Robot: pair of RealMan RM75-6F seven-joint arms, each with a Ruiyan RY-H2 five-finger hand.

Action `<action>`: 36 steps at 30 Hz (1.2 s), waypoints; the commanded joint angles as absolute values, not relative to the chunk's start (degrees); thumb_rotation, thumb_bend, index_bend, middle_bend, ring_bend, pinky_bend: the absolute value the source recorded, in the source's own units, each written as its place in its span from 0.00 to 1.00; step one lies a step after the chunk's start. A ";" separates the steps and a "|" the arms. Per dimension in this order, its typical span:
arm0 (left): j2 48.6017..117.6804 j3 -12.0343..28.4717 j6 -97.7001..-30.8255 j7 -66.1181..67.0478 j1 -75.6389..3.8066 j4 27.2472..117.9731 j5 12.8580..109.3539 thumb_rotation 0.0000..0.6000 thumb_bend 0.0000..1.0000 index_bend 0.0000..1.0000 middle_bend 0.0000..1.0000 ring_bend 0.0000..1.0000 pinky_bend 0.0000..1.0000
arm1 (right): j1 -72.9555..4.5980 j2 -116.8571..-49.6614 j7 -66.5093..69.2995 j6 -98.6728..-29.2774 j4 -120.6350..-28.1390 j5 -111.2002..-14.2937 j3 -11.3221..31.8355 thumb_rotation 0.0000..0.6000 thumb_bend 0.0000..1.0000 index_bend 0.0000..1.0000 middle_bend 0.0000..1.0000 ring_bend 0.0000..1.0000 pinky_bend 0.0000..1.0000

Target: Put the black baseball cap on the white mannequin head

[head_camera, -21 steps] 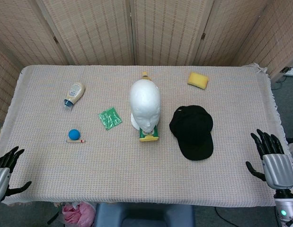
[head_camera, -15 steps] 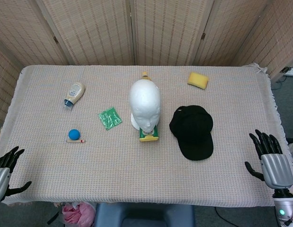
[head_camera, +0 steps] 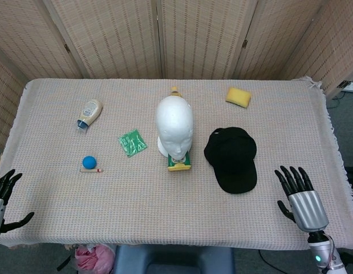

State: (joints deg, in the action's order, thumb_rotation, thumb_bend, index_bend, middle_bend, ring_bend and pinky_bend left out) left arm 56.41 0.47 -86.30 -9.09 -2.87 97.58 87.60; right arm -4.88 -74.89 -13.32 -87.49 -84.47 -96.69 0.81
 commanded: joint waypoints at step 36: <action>50.39 1.97 -95.32 -26.69 2.70 95.02 87.73 1.00 0.22 0.00 0.00 0.00 0.12 | -14.12 -122.23 12.67 -93.27 -10.37 -97.07 0.86 1.00 0.27 0.11 0.22 0.11 0.17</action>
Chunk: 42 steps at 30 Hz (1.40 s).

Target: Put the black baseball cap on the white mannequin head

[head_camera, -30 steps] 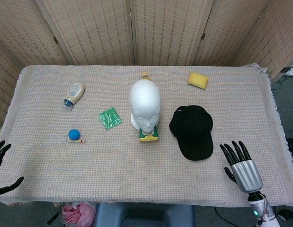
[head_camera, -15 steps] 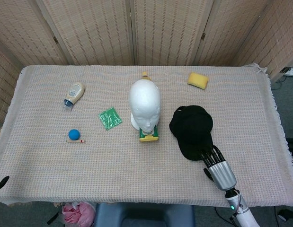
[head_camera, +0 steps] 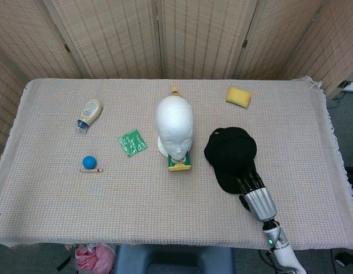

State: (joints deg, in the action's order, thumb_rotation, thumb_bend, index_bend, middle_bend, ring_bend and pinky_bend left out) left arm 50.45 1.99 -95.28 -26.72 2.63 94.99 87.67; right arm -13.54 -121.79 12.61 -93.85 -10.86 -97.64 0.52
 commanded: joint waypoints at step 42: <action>50.18 2.82 -96.40 -25.92 4.19 95.39 86.98 1.00 0.22 0.00 0.00 0.00 0.12 | -29.69 -121.34 11.46 -100.19 -6.44 -85.71 9.07 1.00 0.57 0.95 0.82 0.76 0.90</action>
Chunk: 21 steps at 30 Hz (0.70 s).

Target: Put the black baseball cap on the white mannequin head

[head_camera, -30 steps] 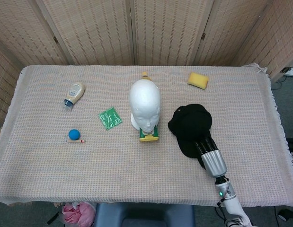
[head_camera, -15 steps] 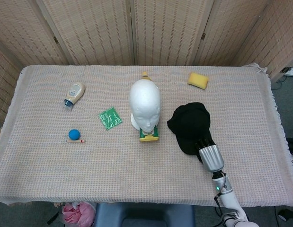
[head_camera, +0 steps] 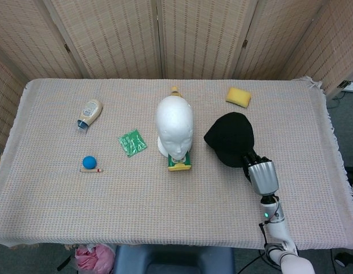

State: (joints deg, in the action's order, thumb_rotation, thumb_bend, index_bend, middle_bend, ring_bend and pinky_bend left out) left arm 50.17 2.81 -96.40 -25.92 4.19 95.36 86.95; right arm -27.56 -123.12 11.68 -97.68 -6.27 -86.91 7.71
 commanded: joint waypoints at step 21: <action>50.11 3.01 -95.09 -26.12 4.00 95.34 86.34 1.00 0.22 0.00 0.00 0.00 0.12 | -45.12 -107.89 -5.57 -114.93 -19.41 -84.52 14.12 1.00 0.58 0.96 0.83 0.77 0.90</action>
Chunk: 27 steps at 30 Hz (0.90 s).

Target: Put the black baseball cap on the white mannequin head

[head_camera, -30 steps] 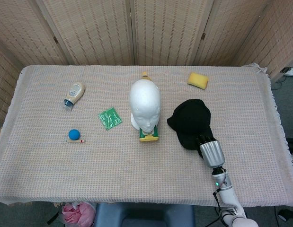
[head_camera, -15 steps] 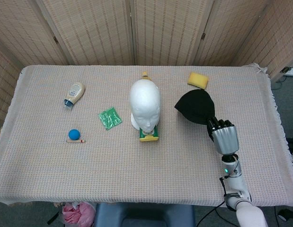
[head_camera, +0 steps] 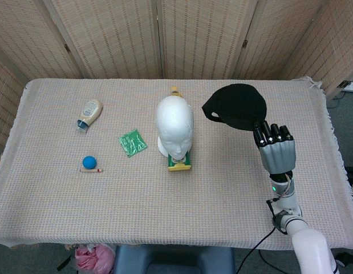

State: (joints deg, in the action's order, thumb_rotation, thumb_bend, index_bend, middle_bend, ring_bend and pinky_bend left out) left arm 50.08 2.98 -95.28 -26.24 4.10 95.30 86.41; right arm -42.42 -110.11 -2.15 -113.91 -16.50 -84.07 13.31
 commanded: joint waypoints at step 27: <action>49.06 2.69 -94.26 -29.39 4.59 94.95 85.90 1.00 0.22 0.00 0.00 0.00 0.12 | -60.30 -107.54 -27.30 -104.89 -34.90 -90.14 15.32 1.00 0.58 0.96 0.82 0.77 0.90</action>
